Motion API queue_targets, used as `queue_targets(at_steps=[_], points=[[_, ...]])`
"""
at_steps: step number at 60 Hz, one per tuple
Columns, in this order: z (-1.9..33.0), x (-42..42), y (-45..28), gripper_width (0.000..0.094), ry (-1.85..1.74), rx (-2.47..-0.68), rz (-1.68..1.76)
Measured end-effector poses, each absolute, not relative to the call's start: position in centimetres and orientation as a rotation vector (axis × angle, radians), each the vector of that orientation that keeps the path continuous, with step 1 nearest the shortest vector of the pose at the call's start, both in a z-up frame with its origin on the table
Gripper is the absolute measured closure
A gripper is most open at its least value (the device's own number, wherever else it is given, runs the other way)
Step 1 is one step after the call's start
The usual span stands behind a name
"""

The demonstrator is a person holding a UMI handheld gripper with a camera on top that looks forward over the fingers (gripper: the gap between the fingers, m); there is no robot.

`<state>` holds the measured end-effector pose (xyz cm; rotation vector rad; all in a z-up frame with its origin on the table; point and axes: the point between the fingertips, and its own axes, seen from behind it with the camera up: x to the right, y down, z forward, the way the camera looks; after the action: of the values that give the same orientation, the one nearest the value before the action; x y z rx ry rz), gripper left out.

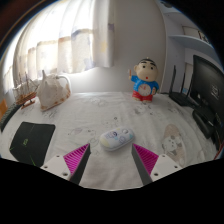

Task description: Arrange mouse

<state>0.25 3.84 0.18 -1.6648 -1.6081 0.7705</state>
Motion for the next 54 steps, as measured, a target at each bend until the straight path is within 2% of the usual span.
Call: queue_targets(at_steps=[12,33,38,47,54], points=[[-1.4,-2.8,3.4,0.0079,-1.627,-1.673,0.771],[-1.6,-7.3,3.4,0.009,-1.628,-1.686,0.79],[-1.5,-8.0,3.3,0.0167,-1.633,-1.678,0.799],[-1.7,-8.5,4.5,0.0448,-1.631,-1.658,0.749],[-1.7,-8.5,4.6,0.0488,-1.649,-1.636,0.727]])
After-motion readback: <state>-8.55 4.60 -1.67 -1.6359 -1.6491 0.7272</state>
